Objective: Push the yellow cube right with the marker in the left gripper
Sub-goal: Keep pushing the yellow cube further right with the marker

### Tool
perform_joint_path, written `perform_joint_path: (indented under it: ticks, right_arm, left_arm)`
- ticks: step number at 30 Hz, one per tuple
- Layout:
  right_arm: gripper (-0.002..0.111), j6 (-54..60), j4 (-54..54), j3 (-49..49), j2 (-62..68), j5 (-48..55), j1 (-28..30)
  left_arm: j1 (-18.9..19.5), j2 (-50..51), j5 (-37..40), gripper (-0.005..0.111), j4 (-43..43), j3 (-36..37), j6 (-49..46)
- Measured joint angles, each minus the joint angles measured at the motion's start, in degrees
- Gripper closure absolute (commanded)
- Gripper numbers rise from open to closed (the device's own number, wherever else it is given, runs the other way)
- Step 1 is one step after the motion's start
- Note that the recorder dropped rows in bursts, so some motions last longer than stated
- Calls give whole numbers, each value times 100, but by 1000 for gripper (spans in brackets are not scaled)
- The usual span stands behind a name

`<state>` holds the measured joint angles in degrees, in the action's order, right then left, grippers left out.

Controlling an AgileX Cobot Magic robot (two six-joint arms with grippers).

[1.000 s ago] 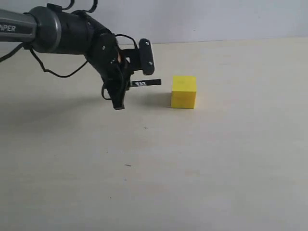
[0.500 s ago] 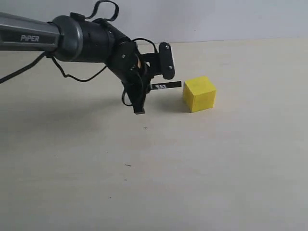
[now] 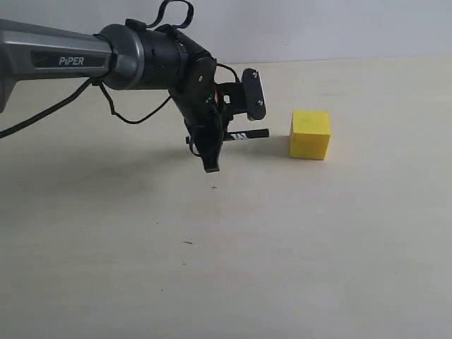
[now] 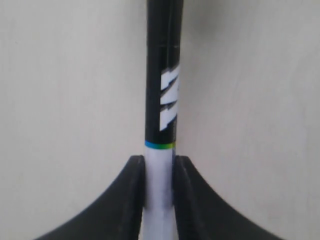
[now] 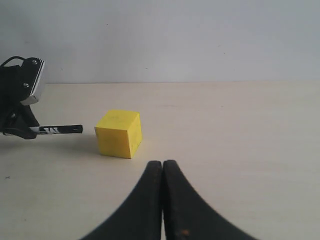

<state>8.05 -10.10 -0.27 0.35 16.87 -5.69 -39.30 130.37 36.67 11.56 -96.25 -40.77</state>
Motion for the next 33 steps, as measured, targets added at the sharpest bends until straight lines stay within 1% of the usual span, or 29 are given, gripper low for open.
perform_joint_path:
  ticks: [4,9,18,22,26,33]
  right_arm:
    - [108,0,0,0,0,0,0]
    - [108,0,0,0,0,0,0]
    - [108,0,0,0,0,0,0]
    - [108,0,0,0,0,0,0]
    - [108,0,0,0,0,0,0]
    - [108,0,0,0,0,0,0]
  left_arm:
    - [-250,113,-456,107,-10,-47,23]
    - [-572,221,-573,107,-46,-153,23]
    - [-403,210,-163,107,-22,-179,35]
    - [-395,255,-513,107,-22,-220,76]
    - [-434,428,-744,107,-22,-473,153]
    - [-471,486,-298,107,-22,-540,203]
